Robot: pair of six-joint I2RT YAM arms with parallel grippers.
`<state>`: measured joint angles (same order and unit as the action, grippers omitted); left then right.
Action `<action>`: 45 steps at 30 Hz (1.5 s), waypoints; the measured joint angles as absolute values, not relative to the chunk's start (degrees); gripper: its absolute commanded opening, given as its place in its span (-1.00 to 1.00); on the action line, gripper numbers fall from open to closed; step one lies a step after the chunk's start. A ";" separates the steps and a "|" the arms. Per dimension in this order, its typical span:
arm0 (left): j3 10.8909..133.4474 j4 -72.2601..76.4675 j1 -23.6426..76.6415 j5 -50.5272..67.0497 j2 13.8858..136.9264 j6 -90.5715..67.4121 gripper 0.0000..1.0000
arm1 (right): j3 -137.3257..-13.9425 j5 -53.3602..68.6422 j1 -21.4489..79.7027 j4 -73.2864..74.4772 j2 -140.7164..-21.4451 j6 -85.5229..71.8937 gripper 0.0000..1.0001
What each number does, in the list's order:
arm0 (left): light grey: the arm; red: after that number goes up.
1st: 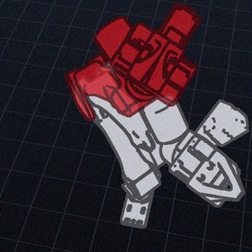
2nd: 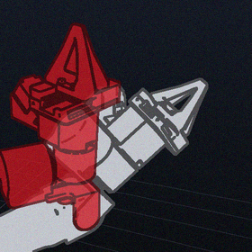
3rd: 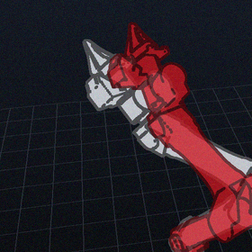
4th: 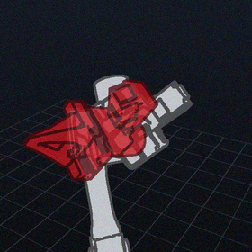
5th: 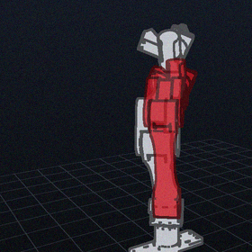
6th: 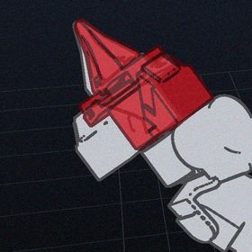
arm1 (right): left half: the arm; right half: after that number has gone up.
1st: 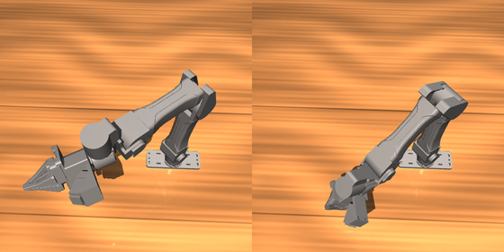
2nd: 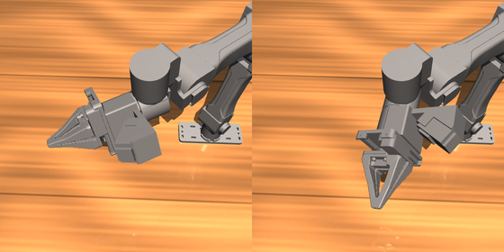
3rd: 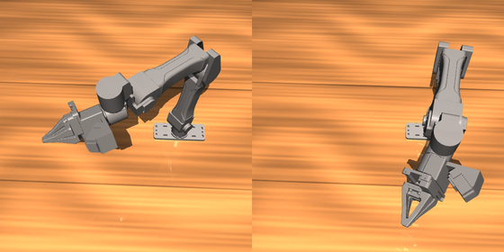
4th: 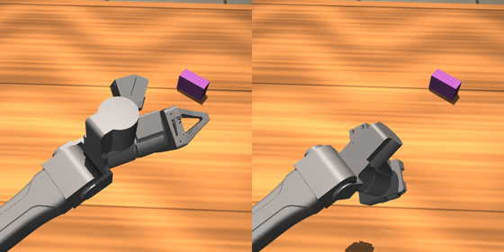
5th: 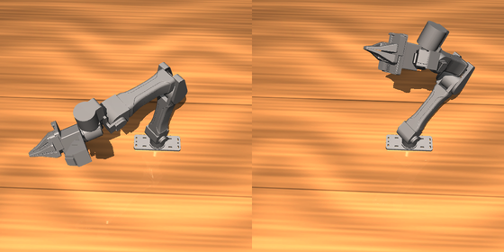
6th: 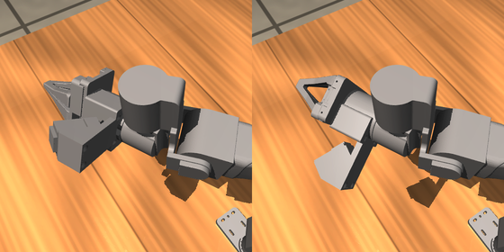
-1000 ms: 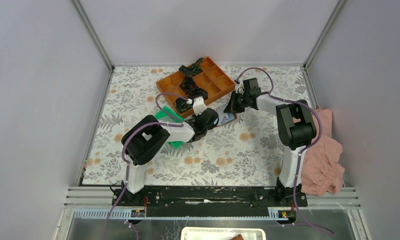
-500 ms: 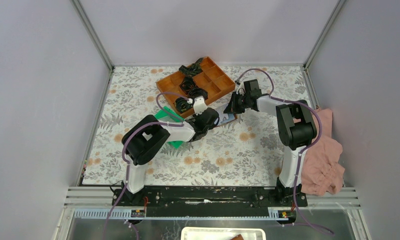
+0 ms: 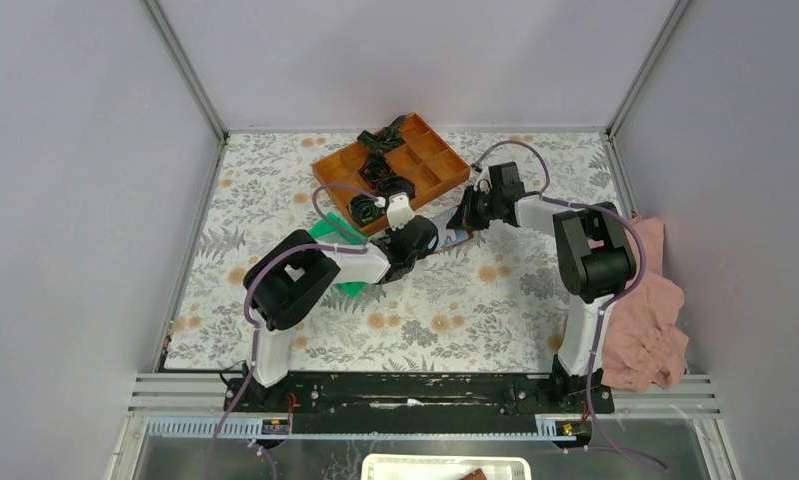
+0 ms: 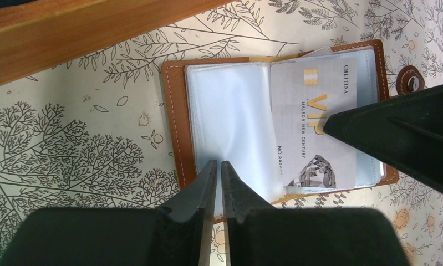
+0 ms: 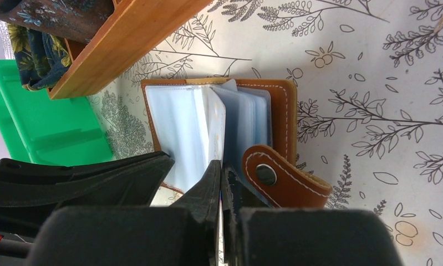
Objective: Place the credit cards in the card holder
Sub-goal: Open the card holder at the center of the board, then insert the credit card into the card holder.
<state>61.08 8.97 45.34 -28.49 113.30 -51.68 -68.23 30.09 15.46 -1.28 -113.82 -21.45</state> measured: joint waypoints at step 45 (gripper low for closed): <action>61.08 8.97 45.65 -29.50 113.54 -51.66 -0.78 | -66.67 32.64 15.64 -0.73 -111.68 -24.36 -1.00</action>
<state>61.08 8.97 45.65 -29.50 113.54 -51.66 -66.67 32.64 15.64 -0.73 -111.68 -24.36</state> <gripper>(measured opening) 0.112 0.015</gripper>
